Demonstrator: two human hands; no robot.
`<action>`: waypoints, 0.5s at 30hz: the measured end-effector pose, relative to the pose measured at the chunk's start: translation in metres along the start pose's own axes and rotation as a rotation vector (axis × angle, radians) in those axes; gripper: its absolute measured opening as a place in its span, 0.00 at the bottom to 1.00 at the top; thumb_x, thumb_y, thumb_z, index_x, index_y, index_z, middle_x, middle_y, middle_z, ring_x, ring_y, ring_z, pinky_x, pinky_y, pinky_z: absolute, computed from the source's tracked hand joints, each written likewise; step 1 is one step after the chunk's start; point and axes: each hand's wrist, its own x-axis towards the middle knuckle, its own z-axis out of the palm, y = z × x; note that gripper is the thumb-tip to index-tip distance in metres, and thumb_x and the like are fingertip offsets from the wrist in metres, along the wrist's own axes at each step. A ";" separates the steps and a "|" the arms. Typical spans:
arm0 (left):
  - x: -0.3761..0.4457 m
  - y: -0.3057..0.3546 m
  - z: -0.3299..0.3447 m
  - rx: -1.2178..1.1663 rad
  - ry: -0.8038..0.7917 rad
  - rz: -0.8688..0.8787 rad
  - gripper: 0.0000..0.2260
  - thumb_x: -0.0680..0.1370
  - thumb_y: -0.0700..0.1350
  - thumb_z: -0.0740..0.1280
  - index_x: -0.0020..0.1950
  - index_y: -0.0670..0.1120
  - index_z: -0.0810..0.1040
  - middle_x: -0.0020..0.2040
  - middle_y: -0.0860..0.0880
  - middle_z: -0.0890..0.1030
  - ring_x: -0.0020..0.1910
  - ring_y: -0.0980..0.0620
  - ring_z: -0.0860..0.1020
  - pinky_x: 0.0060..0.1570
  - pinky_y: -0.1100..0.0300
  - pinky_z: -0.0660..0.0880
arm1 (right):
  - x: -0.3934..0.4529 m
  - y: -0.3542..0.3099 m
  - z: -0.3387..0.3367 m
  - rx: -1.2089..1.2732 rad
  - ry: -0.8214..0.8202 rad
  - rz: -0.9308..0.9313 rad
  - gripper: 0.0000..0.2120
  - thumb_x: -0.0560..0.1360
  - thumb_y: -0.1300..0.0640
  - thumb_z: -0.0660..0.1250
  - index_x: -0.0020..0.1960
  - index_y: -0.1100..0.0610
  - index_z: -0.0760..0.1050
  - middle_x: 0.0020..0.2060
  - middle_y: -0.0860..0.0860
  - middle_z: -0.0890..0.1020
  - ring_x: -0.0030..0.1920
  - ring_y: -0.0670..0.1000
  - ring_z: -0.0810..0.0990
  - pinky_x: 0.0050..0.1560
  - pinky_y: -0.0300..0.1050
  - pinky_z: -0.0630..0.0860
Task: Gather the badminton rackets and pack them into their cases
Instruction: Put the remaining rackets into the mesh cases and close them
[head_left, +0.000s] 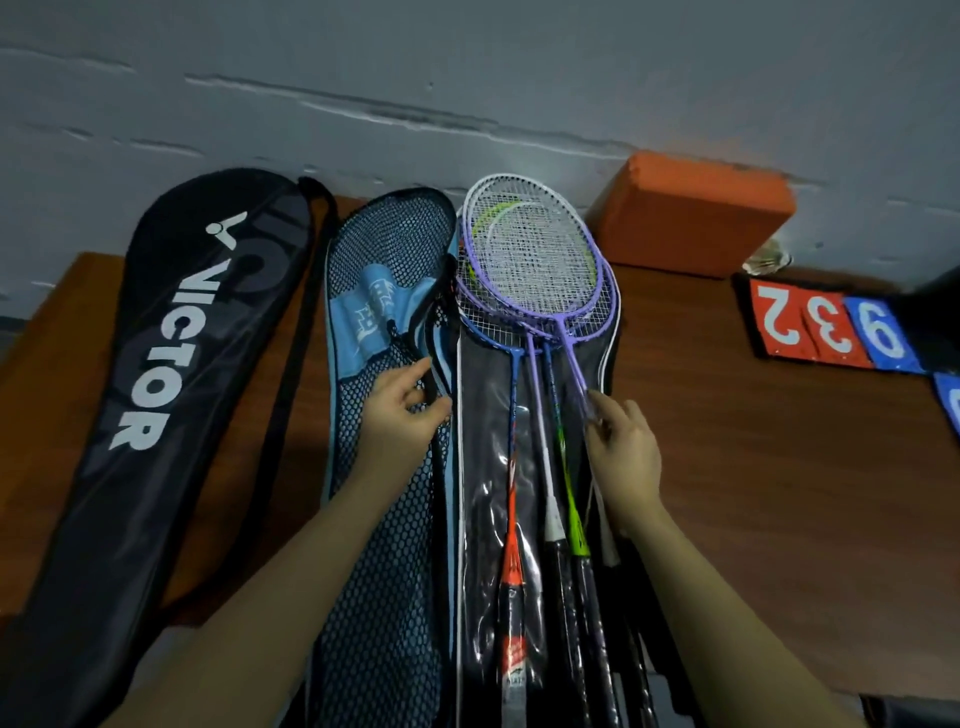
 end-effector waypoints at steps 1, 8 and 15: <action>-0.001 -0.001 -0.002 0.016 -0.001 0.006 0.23 0.73 0.37 0.70 0.67 0.44 0.71 0.62 0.48 0.71 0.57 0.51 0.73 0.50 0.71 0.69 | 0.003 0.000 0.001 -0.021 -0.016 -0.002 0.20 0.74 0.61 0.65 0.66 0.54 0.72 0.48 0.57 0.75 0.44 0.63 0.76 0.39 0.50 0.71; -0.002 0.008 -0.033 0.274 -0.002 0.084 0.22 0.73 0.35 0.68 0.65 0.45 0.73 0.53 0.45 0.74 0.42 0.58 0.72 0.45 0.78 0.67 | 0.021 -0.002 0.010 -0.208 -0.256 0.012 0.30 0.76 0.60 0.62 0.75 0.51 0.56 0.56 0.58 0.77 0.47 0.63 0.78 0.38 0.51 0.73; 0.005 0.010 -0.051 0.299 -0.063 0.089 0.21 0.72 0.34 0.69 0.65 0.43 0.73 0.51 0.43 0.75 0.38 0.59 0.71 0.41 0.79 0.67 | 0.003 -0.011 0.007 -0.336 -0.201 -0.053 0.27 0.76 0.62 0.62 0.74 0.54 0.59 0.46 0.58 0.81 0.41 0.61 0.78 0.46 0.53 0.73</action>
